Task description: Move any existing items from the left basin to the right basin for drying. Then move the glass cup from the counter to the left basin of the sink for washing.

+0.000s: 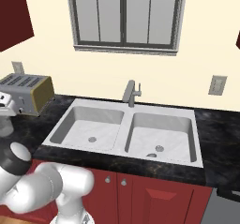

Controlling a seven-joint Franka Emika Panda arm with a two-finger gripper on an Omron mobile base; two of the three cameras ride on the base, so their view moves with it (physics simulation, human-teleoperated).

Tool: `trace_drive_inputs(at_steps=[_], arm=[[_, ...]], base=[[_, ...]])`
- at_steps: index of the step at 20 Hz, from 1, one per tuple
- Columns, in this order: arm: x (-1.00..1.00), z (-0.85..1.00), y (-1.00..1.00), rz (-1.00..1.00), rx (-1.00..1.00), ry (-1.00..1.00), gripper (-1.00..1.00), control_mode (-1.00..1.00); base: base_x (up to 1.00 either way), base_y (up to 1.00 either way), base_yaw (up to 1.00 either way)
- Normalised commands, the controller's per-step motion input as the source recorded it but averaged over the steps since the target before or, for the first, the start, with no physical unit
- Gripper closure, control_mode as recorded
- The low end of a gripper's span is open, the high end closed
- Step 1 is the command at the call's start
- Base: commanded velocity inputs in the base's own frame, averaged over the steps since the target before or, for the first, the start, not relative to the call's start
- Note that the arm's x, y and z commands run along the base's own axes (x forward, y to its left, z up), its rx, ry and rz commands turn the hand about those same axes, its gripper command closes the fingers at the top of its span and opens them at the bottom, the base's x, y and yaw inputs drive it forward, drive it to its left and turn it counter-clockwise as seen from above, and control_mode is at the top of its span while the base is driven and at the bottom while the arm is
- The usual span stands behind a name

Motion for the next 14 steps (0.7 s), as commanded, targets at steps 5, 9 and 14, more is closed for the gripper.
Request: trace_drive_inputs(at_steps=[5,9,14], arm=[[0.27,-0.15,0.17,0.0,0.0,0.02,-1.0,-1.0],[0.28,-0.14,0.24,0.0,0.0,0.05,-1.0,-1.0],[0.25,-0.13,0.22,0.0,0.0,0.08,-1.0,-1.0]], base=[[0.0,0.0,0.0],[0.0,0.0,0.0],[0.0,0.0,0.0]])
